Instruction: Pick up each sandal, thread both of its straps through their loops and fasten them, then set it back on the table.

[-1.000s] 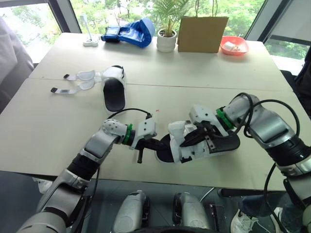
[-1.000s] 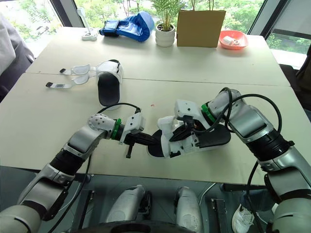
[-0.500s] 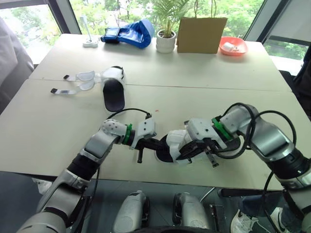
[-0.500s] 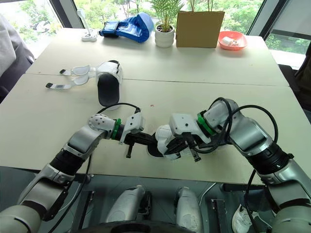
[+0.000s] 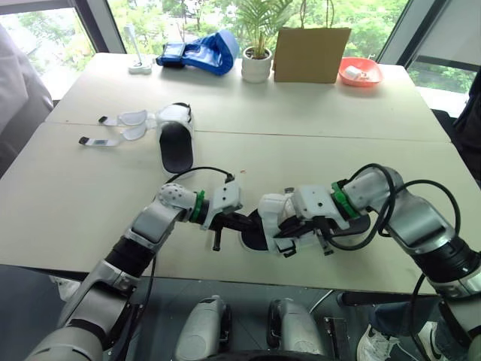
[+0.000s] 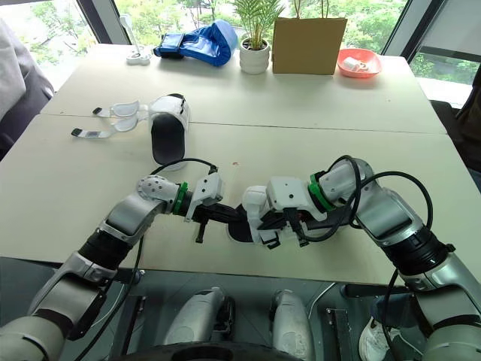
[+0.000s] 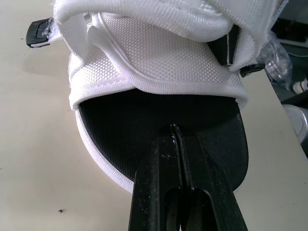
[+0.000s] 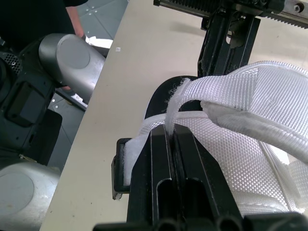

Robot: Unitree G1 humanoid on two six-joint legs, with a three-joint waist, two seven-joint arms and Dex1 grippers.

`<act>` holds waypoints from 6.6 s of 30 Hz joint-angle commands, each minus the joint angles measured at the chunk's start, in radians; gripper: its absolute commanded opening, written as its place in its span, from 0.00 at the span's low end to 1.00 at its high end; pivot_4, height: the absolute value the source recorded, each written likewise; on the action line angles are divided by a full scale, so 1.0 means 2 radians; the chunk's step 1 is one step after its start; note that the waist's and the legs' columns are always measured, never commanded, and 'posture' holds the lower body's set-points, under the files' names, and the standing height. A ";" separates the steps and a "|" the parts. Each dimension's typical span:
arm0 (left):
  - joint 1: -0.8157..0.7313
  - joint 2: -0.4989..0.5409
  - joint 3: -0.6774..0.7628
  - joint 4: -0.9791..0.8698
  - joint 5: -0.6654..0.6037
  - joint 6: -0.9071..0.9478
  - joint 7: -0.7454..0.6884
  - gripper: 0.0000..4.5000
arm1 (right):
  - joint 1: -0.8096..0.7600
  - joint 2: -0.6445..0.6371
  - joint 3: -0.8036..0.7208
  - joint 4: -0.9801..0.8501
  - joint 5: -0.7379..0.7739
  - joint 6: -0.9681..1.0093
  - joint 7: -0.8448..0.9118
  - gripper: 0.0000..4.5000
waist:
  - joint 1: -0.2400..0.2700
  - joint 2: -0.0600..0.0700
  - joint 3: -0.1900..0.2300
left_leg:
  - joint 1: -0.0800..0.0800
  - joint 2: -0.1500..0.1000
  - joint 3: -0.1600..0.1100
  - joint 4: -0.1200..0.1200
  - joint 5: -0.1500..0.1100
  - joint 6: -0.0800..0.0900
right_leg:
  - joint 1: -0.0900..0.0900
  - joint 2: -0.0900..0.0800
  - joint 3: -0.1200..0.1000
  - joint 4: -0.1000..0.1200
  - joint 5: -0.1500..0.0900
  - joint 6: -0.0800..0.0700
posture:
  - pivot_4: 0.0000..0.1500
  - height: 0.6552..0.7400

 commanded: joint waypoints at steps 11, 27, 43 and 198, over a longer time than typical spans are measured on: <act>-0.006 0.005 -0.006 0.022 0.021 -0.002 0.002 0.00 | 0.100 -0.025 -0.050 -0.081 0.012 0.054 -0.070 0.01 | 0.000 0.000 0.000 | 0.000 0.000 -0.001 0.000 0.000 0.000 | 0.000 0.000 0.000 0.000 0.000 0.000 | 1.00 0.78; -0.014 -0.001 -0.012 0.036 0.024 -0.013 -0.008 0.00 | 0.295 -0.031 -0.359 -0.269 0.326 0.349 -0.212 0.85 | 0.001 0.000 0.000 | -0.001 0.000 -0.002 -0.001 -0.001 0.001 | 0.000 -0.001 0.000 -0.001 0.000 0.000 | 1.00 0.78; -0.020 -0.004 -0.006 0.037 0.027 -0.008 -0.009 0.00 | 0.300 0.028 -0.225 -0.191 0.277 0.298 -0.278 0.66 | 0.001 0.000 0.000 | -0.001 0.000 -0.002 -0.001 0.000 0.003 | -0.002 -0.001 0.000 -0.001 0.000 0.000 | 1.00 0.78; -0.011 0.001 -0.022 0.052 0.070 -0.101 -0.021 0.00 | 0.190 -0.009 -0.226 -0.104 0.488 0.294 -0.550 0.02 | 0.000 0.001 0.001 | 0.000 0.001 -0.002 -0.001 0.000 0.003 | 0.001 0.000 0.000 0.000 -0.002 -0.002 | 1.00 0.78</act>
